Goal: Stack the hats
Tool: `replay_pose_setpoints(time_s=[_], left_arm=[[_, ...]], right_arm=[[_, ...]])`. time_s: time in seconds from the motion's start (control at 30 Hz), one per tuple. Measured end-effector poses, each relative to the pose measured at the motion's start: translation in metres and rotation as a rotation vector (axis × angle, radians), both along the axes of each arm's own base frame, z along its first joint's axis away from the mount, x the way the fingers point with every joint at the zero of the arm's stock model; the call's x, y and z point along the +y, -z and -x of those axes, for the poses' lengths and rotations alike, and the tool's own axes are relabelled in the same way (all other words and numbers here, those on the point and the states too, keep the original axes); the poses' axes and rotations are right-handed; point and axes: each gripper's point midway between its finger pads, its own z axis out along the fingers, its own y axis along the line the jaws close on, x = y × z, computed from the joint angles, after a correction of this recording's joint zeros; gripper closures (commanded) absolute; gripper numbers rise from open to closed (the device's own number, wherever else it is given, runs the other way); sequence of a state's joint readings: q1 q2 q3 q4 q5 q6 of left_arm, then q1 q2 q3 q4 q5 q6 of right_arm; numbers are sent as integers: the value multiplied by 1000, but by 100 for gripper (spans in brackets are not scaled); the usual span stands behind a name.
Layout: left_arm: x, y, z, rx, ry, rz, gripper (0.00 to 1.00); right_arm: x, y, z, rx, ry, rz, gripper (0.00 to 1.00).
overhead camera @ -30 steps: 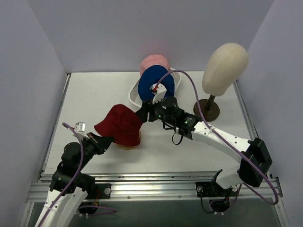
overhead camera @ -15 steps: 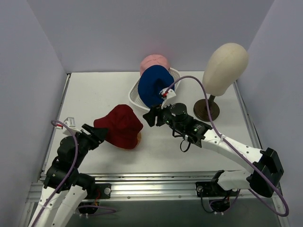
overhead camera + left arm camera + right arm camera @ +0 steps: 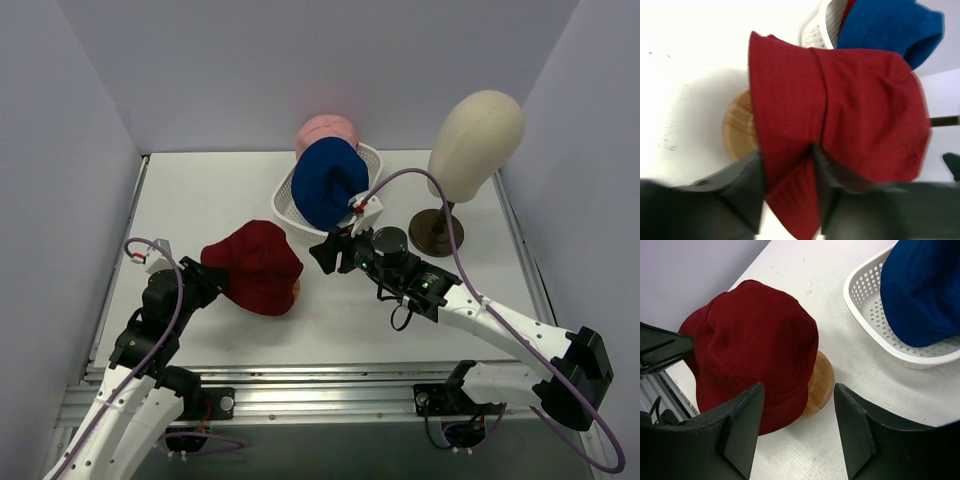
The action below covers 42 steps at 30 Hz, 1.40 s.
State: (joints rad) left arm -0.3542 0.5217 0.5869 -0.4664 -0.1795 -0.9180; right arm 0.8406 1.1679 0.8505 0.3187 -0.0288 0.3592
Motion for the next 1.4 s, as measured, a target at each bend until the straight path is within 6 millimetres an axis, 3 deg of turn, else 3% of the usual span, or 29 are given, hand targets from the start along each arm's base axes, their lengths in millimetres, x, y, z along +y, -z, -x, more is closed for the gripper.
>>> replay_pose_setpoints(time_s=[0.03, 0.13, 0.57, 0.9, 1.13, 1.17, 1.27, 1.4], left_arm=[[1, 4, -1, 6, -8, -2, 86], [7, 15, -2, 21, -44, -8, 98], [17, 62, -24, 139, -127, -53, 97], [20, 72, -31, 140, -144, -44, 97], [20, 80, -33, 153, -143, -39, 75], [20, 81, -33, 155, -143, -40, 61], [27, 85, -31, 172, -179, -50, 36], [41, 91, -26, 189, -259, -50, 26]], right_arm=[[-1, 0, 1, -1, 1, -1, 46], [-3, -2, 2, -5, 4, -5, 46], [-8, 1, -3, -11, 39, 8, 46], [-7, 3, -3, -12, 39, 16, 46], [-7, 5, -4, -10, 40, 22, 46], [-7, 5, -4, -10, 40, 23, 46], [-6, 5, -4, -9, 40, 23, 46], [-6, 6, -4, -8, 40, 24, 46]])
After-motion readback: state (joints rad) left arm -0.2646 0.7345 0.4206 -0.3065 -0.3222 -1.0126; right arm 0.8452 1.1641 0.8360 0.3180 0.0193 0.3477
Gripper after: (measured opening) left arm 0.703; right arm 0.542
